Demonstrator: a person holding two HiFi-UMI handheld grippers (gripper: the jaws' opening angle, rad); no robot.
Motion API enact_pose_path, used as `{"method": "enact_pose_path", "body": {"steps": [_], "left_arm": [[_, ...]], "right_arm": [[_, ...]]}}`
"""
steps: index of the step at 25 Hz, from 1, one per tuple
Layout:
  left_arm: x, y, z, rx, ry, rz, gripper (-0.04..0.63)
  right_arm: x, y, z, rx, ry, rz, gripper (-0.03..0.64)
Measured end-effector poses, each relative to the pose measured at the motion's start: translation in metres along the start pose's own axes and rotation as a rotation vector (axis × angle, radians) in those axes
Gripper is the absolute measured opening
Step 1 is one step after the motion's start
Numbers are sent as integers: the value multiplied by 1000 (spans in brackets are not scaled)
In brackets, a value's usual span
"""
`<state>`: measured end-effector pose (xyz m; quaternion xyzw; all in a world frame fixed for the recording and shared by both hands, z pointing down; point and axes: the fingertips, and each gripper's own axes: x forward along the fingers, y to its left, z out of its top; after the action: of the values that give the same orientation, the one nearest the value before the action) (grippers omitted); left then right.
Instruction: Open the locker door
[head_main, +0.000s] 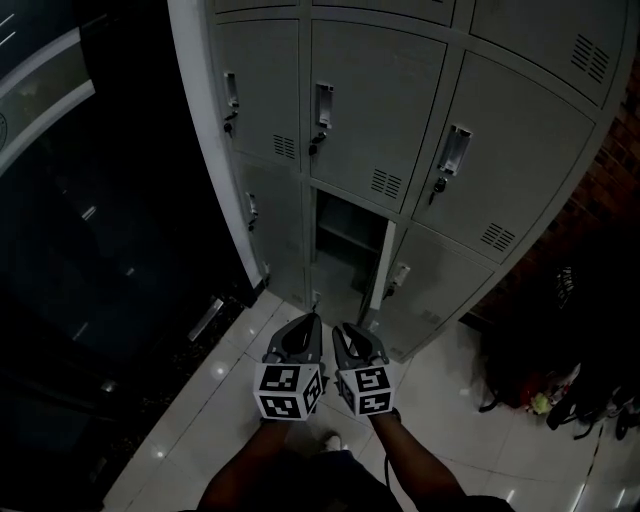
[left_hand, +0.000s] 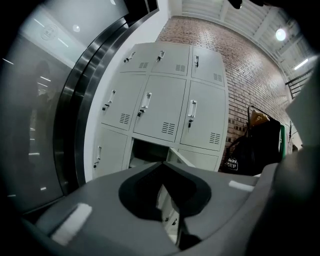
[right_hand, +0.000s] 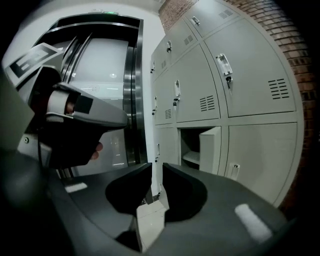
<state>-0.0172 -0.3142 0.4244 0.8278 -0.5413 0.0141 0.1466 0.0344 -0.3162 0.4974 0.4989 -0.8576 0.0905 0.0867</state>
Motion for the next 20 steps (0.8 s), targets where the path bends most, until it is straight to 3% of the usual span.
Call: {"method": "enact_pose_path", "body": {"steps": [7,12,20], "left_arm": [[-37,-6,7,25,-14,-10,6],[-78,-10,6,43,-24,-24,6],[-139,-28,9,45,-71,-52,6]], "right_arm": [[-38,29,38,23,-91,-3,64],[-71,58,57,24,-157,-24,20],[-123,101,63,-10,-163,-38,0]]}}
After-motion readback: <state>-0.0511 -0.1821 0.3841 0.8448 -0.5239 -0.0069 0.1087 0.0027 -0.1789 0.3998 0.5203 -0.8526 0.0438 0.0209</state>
